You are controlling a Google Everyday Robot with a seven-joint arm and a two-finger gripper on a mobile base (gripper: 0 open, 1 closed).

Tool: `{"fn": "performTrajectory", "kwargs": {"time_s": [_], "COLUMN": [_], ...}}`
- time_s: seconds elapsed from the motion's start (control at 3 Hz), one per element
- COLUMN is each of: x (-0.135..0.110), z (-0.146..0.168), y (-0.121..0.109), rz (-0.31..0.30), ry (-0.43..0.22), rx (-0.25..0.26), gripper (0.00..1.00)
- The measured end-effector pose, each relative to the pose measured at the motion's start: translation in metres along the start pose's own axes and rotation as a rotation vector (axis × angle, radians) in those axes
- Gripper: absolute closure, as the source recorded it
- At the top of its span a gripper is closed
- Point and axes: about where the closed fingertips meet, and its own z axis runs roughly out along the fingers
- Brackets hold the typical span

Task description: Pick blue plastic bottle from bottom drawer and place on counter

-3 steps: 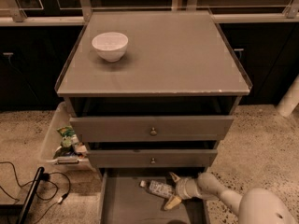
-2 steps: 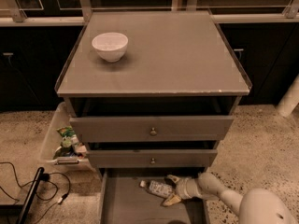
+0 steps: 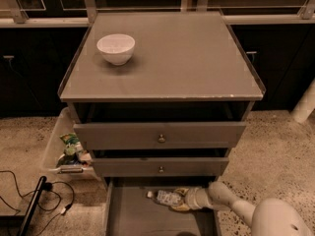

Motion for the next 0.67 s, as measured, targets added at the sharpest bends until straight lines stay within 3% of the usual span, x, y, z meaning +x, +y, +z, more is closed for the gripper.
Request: {"fn": "performTrajectory", "kwargs": {"time_s": [0.33, 0.67], "x": [0.0000, 0.0000], "z": [0.0000, 0.0000], "y": [0.0000, 0.0000], "rz": [0.000, 0.000], "ry": [0.000, 0.000], "rx": [0.000, 0.000], "gripper": [0.88, 1.00]}}
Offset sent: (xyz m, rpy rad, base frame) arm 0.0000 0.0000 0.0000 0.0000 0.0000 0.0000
